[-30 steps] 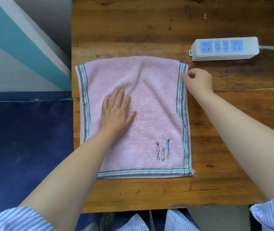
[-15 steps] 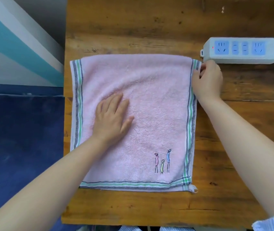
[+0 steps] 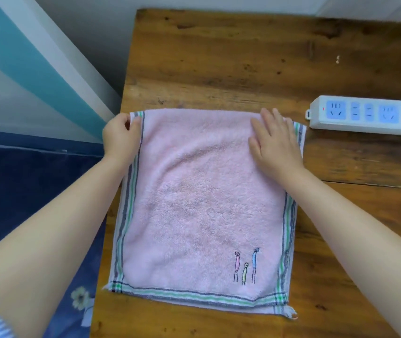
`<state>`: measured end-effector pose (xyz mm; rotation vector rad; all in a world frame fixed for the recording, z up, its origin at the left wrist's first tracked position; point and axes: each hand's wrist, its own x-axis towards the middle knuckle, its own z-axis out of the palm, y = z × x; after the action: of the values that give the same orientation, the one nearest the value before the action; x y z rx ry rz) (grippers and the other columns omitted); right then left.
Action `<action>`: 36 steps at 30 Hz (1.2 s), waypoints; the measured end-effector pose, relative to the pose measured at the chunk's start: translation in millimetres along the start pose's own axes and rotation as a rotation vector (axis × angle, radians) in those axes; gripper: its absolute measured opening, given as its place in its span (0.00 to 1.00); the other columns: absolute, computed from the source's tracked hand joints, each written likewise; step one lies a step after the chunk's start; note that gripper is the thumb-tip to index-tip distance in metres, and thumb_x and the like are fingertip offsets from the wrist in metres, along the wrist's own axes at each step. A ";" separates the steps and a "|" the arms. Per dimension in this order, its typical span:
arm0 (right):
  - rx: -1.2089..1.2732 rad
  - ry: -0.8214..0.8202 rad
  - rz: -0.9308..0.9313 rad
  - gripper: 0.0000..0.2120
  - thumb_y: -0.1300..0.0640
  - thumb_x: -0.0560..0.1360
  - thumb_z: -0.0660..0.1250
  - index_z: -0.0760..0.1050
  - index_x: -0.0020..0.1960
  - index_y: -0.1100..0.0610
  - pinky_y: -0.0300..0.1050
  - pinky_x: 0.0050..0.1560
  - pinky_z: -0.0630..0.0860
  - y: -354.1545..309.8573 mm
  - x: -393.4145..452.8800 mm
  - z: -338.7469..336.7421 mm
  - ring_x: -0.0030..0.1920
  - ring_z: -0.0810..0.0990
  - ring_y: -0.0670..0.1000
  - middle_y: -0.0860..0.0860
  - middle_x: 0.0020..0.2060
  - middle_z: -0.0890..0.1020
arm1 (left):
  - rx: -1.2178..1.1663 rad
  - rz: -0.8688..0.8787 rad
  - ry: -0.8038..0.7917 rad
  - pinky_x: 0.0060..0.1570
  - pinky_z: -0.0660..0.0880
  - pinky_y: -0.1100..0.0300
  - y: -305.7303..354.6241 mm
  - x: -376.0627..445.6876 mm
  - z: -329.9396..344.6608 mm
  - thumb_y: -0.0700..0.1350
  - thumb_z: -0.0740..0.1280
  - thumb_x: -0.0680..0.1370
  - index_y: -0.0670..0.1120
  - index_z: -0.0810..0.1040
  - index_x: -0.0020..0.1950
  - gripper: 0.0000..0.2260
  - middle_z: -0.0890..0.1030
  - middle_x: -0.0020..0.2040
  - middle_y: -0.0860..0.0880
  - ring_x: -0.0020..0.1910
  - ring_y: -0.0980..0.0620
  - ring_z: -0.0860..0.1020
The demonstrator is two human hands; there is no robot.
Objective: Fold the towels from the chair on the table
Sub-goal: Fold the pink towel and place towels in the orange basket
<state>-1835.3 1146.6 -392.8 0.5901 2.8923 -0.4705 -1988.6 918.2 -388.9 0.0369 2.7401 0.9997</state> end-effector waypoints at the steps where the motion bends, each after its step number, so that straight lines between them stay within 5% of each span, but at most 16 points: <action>1: -0.018 -0.012 -0.001 0.22 0.54 0.79 0.52 0.59 0.72 0.56 0.50 0.73 0.40 3.9 0.7 1.3 0.75 0.48 0.56 0.56 0.75 0.55 | -0.064 -0.034 0.003 0.31 0.63 0.62 0.7 5.3 0.6 0.47 0.58 0.79 0.49 0.66 0.31 0.16 0.69 0.31 0.52 0.31 0.55 0.66; 6: -0.043 -0.055 0.008 0.26 0.45 0.77 0.46 0.54 0.74 0.50 0.49 0.73 0.39 12.4 -3.9 6.4 0.76 0.45 0.54 0.53 0.75 0.51 | 0.012 -0.048 0.034 0.41 0.68 0.55 -5.9 26.9 8.6 0.48 0.56 0.80 0.39 0.76 0.46 0.15 0.77 0.44 0.40 0.42 0.45 0.72; 9: -0.045 -0.071 -0.006 0.29 0.44 0.74 0.43 0.54 0.74 0.49 0.48 0.73 0.39 14.2 -0.3 5.6 0.76 0.44 0.54 0.53 0.76 0.51 | 0.300 0.065 0.071 0.39 0.65 0.54 -5.6 30.6 13.7 0.48 0.54 0.81 0.38 0.72 0.51 0.14 0.78 0.50 0.37 0.46 0.38 0.74; 13: -0.085 -0.088 0.011 0.30 0.44 0.74 0.41 0.51 0.75 0.51 0.48 0.72 0.37 15.9 0.8 1.2 0.75 0.42 0.53 0.53 0.76 0.48 | 0.382 0.045 0.077 0.46 0.70 0.48 2.7 30.4 11.1 0.48 0.58 0.80 0.39 0.69 0.58 0.13 0.74 0.57 0.38 0.55 0.37 0.73; 16: -0.069 -0.014 0.016 0.31 0.45 0.75 0.42 0.50 0.74 0.57 0.48 0.71 0.34 -0.6 -3.4 -2.2 0.75 0.44 0.55 0.56 0.75 0.50 | 0.394 0.298 0.098 0.61 0.62 0.47 6.1 5.8 13.3 0.43 0.60 0.78 0.39 0.67 0.66 0.18 0.70 0.65 0.37 0.63 0.39 0.68; 20: -0.042 0.000 -0.139 0.29 0.45 0.78 0.46 0.53 0.74 0.60 0.44 0.68 0.31 -42.0 -5.4 7.2 0.75 0.47 0.57 0.56 0.75 0.53 | 0.403 0.606 -0.206 0.68 0.58 0.46 10.2 -35.0 29.1 0.46 0.56 0.76 0.37 0.66 0.70 0.24 0.65 0.71 0.37 0.72 0.38 0.62; 24: -0.102 -0.101 -0.088 0.28 0.47 0.79 0.50 0.47 0.75 0.55 0.48 0.71 0.35 -37.2 -5.0 24.4 0.76 0.42 0.53 0.52 0.76 0.46 | 0.534 0.496 -0.309 0.72 0.43 0.54 -10.2 -42.2 35.0 0.55 0.47 0.75 0.48 0.58 0.74 0.28 0.54 0.76 0.47 0.76 0.48 0.50; 29: -0.100 -0.072 0.023 0.27 0.46 0.79 0.47 0.47 0.75 0.53 0.48 0.72 0.37 3.8 -15.1 19.3 0.75 0.41 0.52 0.51 0.76 0.47 | 0.583 0.483 -0.300 0.72 0.45 0.52 -39.3 -45.8 14.6 0.60 0.42 0.74 0.46 0.57 0.75 0.32 0.53 0.76 0.45 0.76 0.47 0.50; 36: -0.087 -0.031 0.158 0.29 0.45 0.78 0.43 0.46 0.75 0.56 0.51 0.72 0.37 16.1 -47.9 7.1 0.75 0.41 0.55 0.56 0.76 0.45 | 0.718 0.467 -0.266 0.72 0.42 0.46 -54.9 -71.1 -4.9 0.53 0.48 0.79 0.41 0.53 0.75 0.27 0.52 0.76 0.42 0.76 0.45 0.49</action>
<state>-1784.6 1141.3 -393.8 0.7826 2.7916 -0.3265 -1917.5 865.8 -406.0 0.8804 2.7227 0.0184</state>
